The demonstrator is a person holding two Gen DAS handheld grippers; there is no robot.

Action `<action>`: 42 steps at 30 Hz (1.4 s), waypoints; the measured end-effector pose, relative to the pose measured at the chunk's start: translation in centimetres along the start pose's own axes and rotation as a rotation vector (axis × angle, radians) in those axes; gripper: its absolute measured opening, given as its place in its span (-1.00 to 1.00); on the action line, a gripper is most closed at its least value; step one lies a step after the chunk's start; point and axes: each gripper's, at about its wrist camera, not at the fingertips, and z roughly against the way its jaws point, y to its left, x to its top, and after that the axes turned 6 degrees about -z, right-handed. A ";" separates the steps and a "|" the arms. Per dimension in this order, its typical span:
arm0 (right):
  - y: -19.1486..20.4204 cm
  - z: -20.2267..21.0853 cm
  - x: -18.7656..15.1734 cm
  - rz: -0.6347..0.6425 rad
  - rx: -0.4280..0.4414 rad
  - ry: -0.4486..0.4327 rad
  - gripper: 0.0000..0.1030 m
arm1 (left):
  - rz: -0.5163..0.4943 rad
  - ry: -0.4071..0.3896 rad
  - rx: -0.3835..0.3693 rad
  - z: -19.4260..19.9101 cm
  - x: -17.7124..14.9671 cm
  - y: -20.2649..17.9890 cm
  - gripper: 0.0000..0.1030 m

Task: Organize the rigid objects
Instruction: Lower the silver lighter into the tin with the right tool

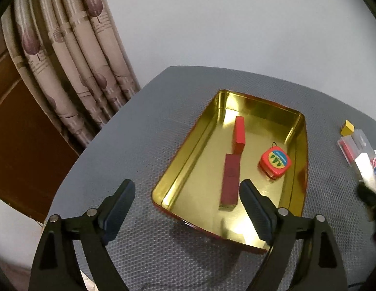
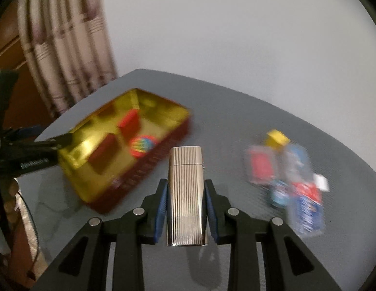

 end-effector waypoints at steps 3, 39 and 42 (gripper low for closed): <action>3.4 -1.4 1.3 0.042 0.029 0.007 -0.43 | -0.004 -0.005 0.041 0.1 0.1 1.1 0.67; 8.8 -6.6 1.2 0.084 0.049 0.123 -0.41 | 0.169 0.035 0.059 -0.8 -0.3 5.8 0.70; 7.4 -5.2 0.8 0.060 0.028 0.106 -0.36 | 0.169 0.038 0.054 -0.8 -0.3 5.6 0.70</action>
